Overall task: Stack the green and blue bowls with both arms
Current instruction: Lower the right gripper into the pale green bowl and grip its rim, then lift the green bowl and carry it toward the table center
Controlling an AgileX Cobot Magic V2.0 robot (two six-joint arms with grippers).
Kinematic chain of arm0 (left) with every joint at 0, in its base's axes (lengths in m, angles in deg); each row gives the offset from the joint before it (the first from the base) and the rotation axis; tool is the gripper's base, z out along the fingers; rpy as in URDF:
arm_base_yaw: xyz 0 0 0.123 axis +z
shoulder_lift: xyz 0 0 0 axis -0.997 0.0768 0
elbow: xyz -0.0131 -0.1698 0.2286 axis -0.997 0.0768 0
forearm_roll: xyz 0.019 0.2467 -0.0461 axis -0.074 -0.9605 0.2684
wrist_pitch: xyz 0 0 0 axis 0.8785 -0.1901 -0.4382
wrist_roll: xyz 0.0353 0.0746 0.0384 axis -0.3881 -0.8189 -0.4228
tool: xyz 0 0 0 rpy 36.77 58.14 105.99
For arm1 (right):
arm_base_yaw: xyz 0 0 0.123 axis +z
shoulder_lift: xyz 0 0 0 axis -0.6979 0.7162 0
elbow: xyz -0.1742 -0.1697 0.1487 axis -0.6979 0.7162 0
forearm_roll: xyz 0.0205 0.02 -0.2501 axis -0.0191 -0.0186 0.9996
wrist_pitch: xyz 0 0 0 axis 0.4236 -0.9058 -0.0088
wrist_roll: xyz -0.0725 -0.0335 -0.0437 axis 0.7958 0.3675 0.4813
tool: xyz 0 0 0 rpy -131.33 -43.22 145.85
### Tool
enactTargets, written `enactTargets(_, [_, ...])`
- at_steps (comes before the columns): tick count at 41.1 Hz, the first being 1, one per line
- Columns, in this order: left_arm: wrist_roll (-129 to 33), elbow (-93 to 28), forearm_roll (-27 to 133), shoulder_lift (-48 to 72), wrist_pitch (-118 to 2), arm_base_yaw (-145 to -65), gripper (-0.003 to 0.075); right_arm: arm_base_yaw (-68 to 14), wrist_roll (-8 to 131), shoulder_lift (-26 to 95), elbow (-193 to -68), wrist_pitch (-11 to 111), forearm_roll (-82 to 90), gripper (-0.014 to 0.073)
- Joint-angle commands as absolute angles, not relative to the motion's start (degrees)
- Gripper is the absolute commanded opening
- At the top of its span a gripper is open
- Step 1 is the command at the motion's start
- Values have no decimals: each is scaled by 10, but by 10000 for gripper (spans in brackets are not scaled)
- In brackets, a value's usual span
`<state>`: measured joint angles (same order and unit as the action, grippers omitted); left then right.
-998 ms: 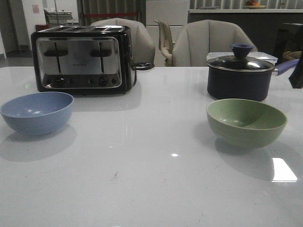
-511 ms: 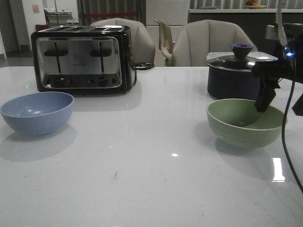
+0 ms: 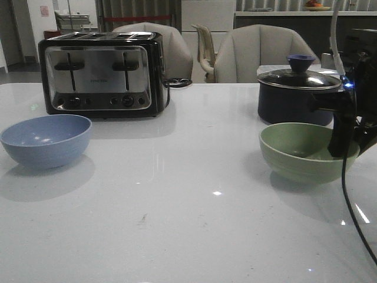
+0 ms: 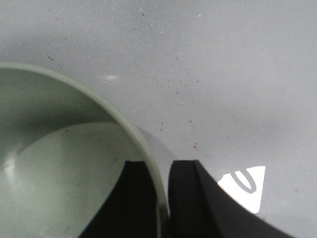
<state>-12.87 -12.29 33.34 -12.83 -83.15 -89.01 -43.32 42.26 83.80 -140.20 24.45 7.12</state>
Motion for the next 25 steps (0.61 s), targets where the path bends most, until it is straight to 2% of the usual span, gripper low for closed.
enactTargets(1, [-130, -140, 341, -125, -784, -893, 533, -433, 427, 809, -1419, 248, 66, 106])
enactTargets(7, [-130, -140, 341, -125, -784, -893, 533, -430, 427, 788, -1419, 227, 65, 41])
enactTargets(13, [-130, -140, 341, -125, -784, -893, 533, -401, 427, 742, -1419, 216, 64, 41])
enactTargets(25, [-130, -140, 341, -125, -784, -893, 533, -253, 431, 716, -1418, 220, 55, 41])
